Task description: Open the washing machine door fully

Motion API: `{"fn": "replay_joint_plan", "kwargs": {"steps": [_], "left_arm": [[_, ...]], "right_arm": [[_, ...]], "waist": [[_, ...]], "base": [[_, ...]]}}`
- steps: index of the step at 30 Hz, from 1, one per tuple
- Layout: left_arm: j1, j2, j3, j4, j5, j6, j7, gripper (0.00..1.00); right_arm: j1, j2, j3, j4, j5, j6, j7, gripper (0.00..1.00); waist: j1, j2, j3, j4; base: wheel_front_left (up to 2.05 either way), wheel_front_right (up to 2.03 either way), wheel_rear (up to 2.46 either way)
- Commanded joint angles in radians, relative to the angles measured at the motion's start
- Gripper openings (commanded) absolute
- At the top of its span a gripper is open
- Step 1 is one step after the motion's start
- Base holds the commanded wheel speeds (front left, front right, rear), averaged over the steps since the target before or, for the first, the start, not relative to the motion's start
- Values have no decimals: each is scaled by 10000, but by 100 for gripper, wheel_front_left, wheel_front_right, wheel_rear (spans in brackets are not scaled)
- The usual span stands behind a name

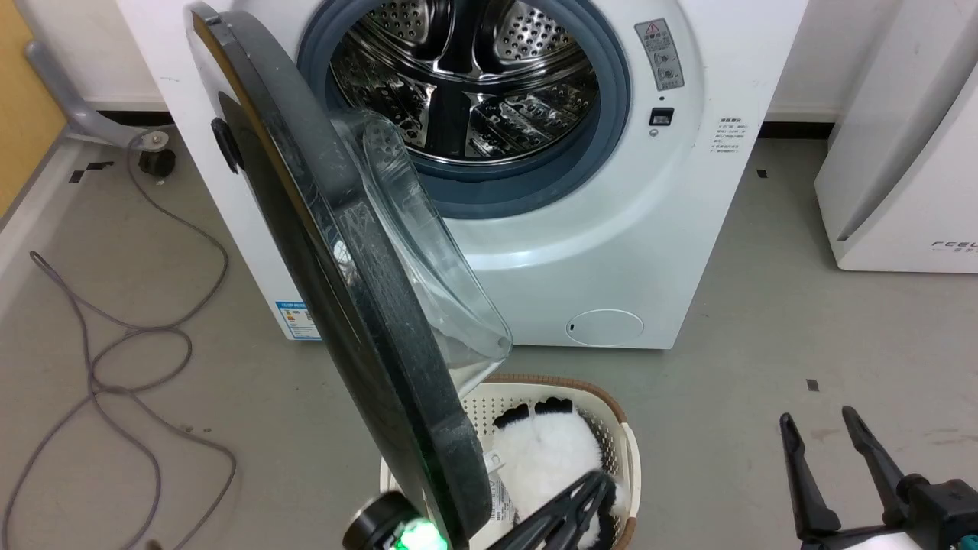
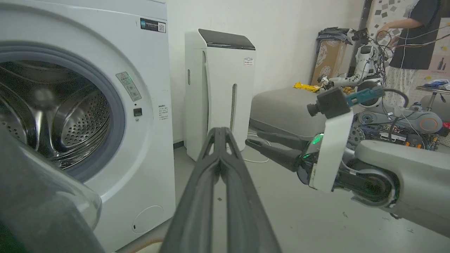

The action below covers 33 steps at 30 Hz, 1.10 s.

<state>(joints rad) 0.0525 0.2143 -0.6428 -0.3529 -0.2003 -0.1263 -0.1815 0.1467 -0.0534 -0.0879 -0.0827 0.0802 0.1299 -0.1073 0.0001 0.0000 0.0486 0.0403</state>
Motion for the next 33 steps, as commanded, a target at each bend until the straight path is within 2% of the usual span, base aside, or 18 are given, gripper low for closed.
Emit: {"fn": "replay_joint_plan", "kwargs": {"steps": [1, 6, 15, 24, 33], "left_arm": [[96, 83, -34, 160, -80, -39, 84, 0], [50, 118, 161, 1320, -99, 256, 417, 0], [-451, -396, 787, 2506, -167, 1055, 183, 0], [-231, -414, 1089, 2598, -336, 1515, 219, 0], [512, -231, 1305, 1981, -527, 1960, 332, 0]], "right_arm": [[151, 32, 11, 12, -29, 8, 19, 100], [118, 32, 79, 65, -35, 8, 20, 100], [114, 32, 105, 203, -22, 8, 13, 100], [149, 32, 12, 476, 107, 8, -3, 100], [172, 32, -115, 604, 58, 8, -9, 100]], "waist": [[-1, 0, 15, 1], [-1, 0, 31, -42], [-1, 0, 40, -131], [-1, 0, 5, -4], [-1, 0, -190, 542]], "base": [[0, 0, 0], [0, 0, 0], [0, 0, 0], [0, 0, 0], [0, 0, 0]]}}
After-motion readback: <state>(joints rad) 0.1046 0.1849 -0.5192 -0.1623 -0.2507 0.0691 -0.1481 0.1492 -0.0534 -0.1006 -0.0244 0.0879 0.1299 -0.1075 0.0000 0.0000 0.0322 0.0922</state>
